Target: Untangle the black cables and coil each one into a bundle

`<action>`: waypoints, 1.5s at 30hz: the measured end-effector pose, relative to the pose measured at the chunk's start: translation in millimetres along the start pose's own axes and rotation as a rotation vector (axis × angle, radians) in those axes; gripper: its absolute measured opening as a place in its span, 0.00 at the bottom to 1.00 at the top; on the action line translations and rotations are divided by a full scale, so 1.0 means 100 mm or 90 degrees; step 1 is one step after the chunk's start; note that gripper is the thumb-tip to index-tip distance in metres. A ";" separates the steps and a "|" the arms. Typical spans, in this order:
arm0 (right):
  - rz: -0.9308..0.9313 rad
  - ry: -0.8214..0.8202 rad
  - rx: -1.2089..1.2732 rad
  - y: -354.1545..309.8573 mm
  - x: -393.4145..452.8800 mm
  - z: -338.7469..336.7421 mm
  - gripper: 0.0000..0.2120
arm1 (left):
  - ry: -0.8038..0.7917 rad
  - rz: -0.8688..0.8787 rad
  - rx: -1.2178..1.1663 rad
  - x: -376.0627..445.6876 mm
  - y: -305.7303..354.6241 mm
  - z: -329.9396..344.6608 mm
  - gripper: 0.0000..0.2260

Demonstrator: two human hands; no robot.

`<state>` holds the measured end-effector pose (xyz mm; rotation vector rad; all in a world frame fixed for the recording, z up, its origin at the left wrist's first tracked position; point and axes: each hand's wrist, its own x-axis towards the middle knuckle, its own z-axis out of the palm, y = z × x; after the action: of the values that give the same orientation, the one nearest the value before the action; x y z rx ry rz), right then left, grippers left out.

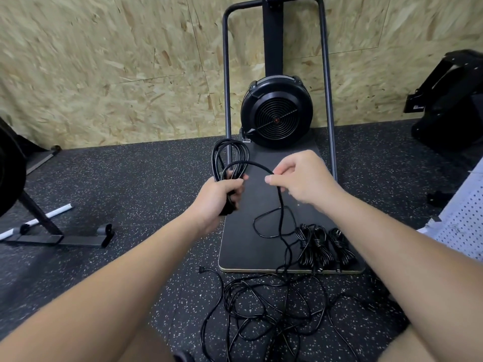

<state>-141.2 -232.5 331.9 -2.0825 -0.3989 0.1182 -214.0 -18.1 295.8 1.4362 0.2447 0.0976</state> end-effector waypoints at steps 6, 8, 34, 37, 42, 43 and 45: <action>0.099 -0.169 0.399 -0.34 -0.12 0.00 0.09 | -0.104 -0.014 0.072 -0.05 -0.03 -0.01 0.19; 0.118 -0.135 0.470 -0.37 -0.11 0.03 0.10 | -0.111 -0.057 0.042 -0.10 -0.04 0.07 0.27; 0.012 -0.307 0.145 -0.01 -0.13 0.27 0.22 | -0.061 0.068 -0.124 -0.12 0.16 0.15 0.08; -0.014 -0.400 -0.002 0.10 -0.20 0.47 0.23 | -0.023 0.079 -0.156 -0.08 0.16 0.13 0.08; 0.000 -0.169 -0.045 0.09 -0.12 0.51 0.13 | 0.065 0.106 -0.196 -0.02 0.22 0.04 0.06; -0.002 -0.157 -0.026 0.07 -0.12 0.49 0.10 | 0.084 0.109 -0.207 -0.01 0.23 0.01 0.06; -0.021 -0.167 -0.016 0.02 -0.15 0.46 0.09 | 0.120 0.109 -0.211 0.02 0.23 -0.06 0.06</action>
<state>-166.1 -200.4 305.1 -2.0902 -0.5956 0.3718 -211.9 -9.0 317.6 1.1150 0.2467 0.3966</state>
